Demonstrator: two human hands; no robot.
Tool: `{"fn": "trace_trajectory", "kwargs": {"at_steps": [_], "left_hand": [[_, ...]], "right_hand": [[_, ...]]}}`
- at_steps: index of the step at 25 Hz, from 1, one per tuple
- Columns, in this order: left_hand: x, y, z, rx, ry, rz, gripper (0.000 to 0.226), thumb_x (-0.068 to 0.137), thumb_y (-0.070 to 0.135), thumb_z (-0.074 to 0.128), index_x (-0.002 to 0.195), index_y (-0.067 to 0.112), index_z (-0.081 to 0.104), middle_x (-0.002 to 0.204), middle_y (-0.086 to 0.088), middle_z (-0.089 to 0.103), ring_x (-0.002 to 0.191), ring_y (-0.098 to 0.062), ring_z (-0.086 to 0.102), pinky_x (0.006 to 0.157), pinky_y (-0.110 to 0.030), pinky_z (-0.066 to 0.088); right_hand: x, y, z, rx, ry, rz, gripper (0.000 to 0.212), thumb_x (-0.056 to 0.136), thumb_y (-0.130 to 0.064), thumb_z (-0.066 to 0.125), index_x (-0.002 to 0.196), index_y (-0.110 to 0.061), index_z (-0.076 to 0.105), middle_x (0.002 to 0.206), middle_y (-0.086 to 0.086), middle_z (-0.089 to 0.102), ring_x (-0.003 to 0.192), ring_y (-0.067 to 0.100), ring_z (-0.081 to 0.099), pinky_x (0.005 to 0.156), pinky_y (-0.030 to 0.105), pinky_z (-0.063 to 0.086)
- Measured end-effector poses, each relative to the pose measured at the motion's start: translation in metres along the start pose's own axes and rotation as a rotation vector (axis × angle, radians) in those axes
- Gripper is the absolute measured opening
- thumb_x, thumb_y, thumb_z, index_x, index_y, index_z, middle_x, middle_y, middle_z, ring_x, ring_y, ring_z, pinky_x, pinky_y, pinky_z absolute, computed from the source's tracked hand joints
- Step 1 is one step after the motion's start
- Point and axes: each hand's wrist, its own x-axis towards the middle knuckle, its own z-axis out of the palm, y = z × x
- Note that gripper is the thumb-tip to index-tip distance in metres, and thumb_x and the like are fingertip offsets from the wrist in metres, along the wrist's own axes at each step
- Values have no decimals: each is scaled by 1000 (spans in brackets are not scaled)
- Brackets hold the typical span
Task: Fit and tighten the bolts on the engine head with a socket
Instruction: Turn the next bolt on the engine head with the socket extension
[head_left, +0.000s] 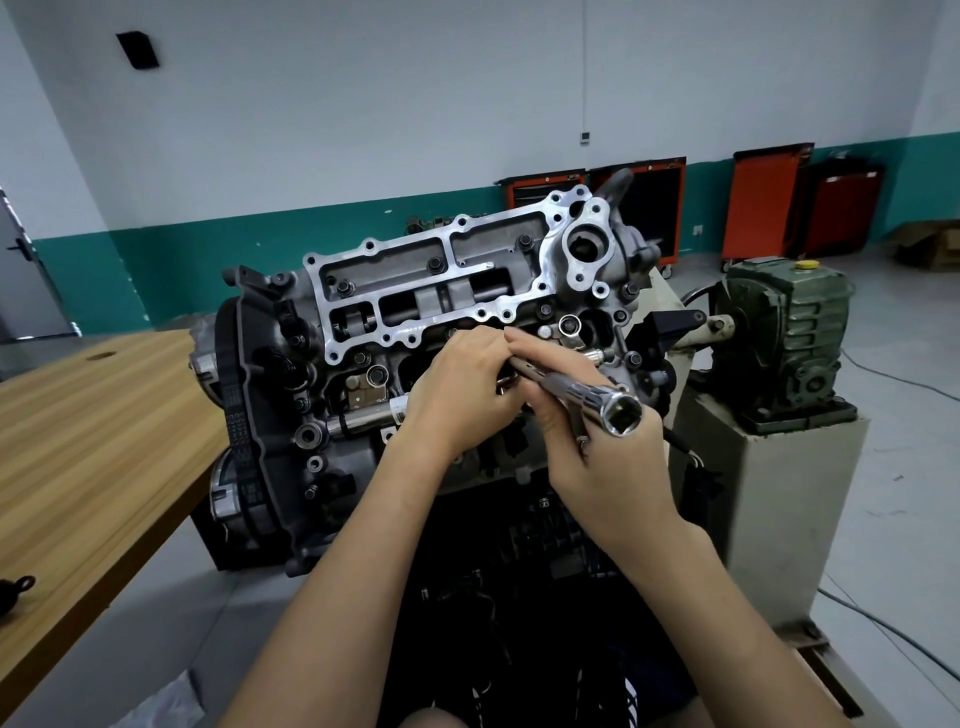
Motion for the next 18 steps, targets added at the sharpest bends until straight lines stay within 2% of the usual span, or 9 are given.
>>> {"fn": "trace_trajectory", "kwargs": {"at_steps": [2,5,7,9,10,12,15,16,18], "left_hand": [[0,0,-2,-24,-3,3,10,80,17,54,90,15,58,91,4,58,89,-11,42,68,-16,25],[2,-1,-1,18,-42,-8,8,80,17,57,87,13,55,89,2,56,88,-18,46,71,-22,28],[2,-2,0,29,-42,-10,9,81,17,56,89,13,56,93,1,57,90,-18,46,72,-20,27],[1,-2,1,24,-33,-16,11,81,16,54,92,15,57,95,5,55,92,-14,44,69,-14,25],[1,-1,0,14,-31,-26,11,81,16,53,91,16,56,94,7,54,91,-11,42,68,-13,26],[2,-1,0,3,-27,-19,6,80,16,53,86,15,54,89,5,56,88,-12,42,67,-16,26],[3,-1,1,41,-50,3,6,80,17,55,85,14,53,87,3,55,86,-17,45,73,-23,31],[3,-2,1,29,-46,-1,6,79,17,55,84,16,52,87,6,55,86,-14,44,73,-19,32],[1,-1,0,-31,-12,-32,9,79,17,55,83,24,51,86,15,51,82,-1,36,74,-6,30]], "right_hand": [[2,3,0,-34,7,-14,32,79,16,69,109,4,67,102,9,72,93,13,66,84,16,51],[5,2,-1,-64,111,-2,20,79,-9,78,97,-2,72,79,8,72,66,23,66,61,25,50],[3,0,1,-11,98,11,23,85,-9,72,104,2,69,95,10,72,85,22,69,75,24,54],[0,-2,5,18,15,-18,28,86,8,64,114,8,63,114,13,68,108,16,64,95,22,49],[0,-2,5,-4,-1,-35,30,83,14,63,113,8,64,113,12,68,107,14,63,96,20,48],[4,2,2,-36,47,-34,27,78,12,72,104,5,69,100,9,72,90,13,66,84,19,52],[5,2,-3,34,130,27,22,80,-13,77,97,0,72,83,8,73,70,22,68,65,32,55],[4,1,-3,53,122,35,23,82,-16,75,98,-1,71,85,8,73,73,22,68,67,33,55],[1,0,0,50,57,28,21,86,-5,70,105,2,69,100,7,72,90,16,67,81,27,54]]}}
